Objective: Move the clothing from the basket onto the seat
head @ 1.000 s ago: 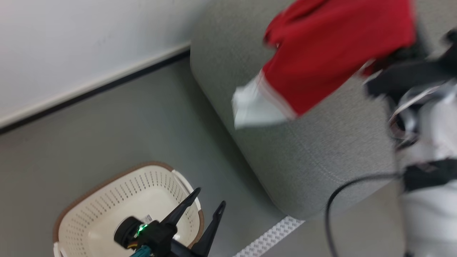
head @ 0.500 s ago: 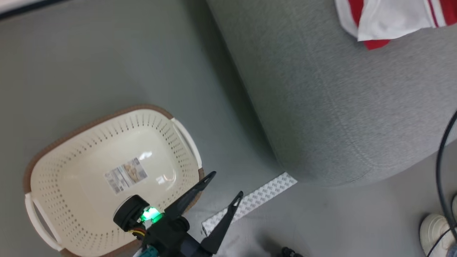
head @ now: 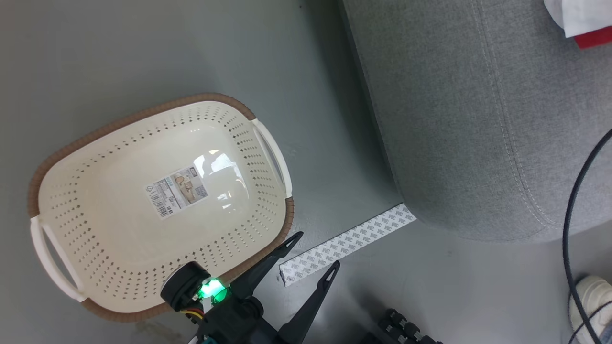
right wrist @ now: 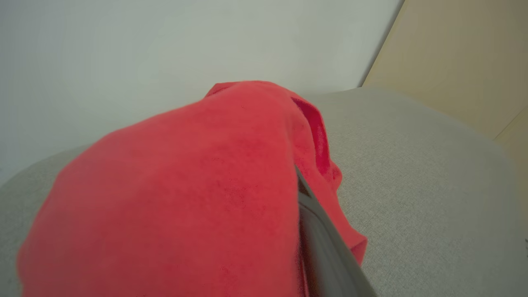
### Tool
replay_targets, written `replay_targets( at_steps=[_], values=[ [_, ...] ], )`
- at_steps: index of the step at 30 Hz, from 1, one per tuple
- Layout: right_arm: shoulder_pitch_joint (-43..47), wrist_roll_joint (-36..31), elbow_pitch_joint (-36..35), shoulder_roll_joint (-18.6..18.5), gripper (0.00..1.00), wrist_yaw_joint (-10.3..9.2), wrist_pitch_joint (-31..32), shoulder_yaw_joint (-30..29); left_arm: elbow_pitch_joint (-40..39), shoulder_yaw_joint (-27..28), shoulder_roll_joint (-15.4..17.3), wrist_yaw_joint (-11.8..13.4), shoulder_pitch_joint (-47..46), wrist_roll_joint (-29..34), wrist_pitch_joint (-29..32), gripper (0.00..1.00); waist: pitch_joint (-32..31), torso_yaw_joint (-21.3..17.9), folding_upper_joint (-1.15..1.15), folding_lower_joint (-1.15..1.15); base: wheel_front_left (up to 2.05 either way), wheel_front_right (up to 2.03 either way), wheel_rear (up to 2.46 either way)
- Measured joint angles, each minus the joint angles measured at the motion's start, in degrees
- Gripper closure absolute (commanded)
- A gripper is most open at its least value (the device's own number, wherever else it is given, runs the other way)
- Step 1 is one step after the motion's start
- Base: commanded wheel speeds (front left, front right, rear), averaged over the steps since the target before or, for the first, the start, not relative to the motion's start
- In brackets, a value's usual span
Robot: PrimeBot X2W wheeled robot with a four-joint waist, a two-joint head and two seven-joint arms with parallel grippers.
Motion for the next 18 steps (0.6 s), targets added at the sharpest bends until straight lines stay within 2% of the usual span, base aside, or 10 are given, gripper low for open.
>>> replay_targets(
  at_steps=[6,10,18],
  values=[
    [1.33,-1.85,2.57,0.53,0.00,0.00,-2.07,2.45,1.79,0.33,-0.37,0.02,-0.80,-0.80,-1.72,0.00,-1.86,1.16,0.00,-0.01,0.00,0.00,0.00],
    [2.62,-2.63,2.25,0.58,0.00,0.00,-2.76,5.45,3.97,0.14,-2.04,-0.05,-1.65,-2.54,-4.05,0.00,-4.61,1.44,-0.01,-0.02,0.00,0.00,0.00],
    [9.39,-3.08,0.13,1.34,0.00,0.00,-1.09,12.99,13.04,-0.59,-5.05,-0.58,-2.50,-6.49,-8.68,0.00,-12.83,2.85,-0.02,-0.02,0.00,0.00,0.00]
  ],
)
